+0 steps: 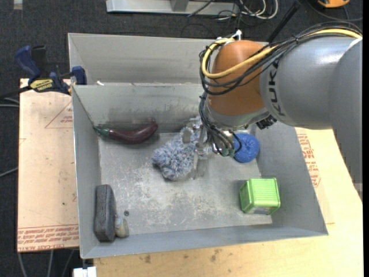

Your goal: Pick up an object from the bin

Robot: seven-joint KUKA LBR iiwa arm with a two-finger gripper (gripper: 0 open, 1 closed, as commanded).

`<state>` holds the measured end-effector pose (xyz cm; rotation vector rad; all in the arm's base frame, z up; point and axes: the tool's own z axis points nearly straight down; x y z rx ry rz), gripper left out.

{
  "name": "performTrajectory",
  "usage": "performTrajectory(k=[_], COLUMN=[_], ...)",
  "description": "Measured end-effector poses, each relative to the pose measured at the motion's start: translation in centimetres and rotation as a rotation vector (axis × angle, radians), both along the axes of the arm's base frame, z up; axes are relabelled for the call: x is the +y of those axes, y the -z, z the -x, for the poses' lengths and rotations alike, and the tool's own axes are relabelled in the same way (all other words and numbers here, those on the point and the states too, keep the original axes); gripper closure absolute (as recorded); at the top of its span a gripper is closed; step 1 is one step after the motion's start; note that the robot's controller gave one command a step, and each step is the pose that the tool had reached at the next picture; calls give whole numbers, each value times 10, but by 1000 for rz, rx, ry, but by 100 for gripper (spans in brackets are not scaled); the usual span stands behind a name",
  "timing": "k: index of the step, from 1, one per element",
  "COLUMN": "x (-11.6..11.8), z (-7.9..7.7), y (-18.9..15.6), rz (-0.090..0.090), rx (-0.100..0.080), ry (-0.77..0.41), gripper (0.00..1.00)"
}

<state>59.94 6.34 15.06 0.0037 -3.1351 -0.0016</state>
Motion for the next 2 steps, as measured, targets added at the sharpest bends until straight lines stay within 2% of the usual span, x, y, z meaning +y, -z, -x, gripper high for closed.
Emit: performTrajectory(k=[1, 2], x=[0, 10], z=[-2, -11], y=[-5, 77], rz=[-1, -1], rx=[-8, -12], ry=[1, -58], gripper=[0, 100])
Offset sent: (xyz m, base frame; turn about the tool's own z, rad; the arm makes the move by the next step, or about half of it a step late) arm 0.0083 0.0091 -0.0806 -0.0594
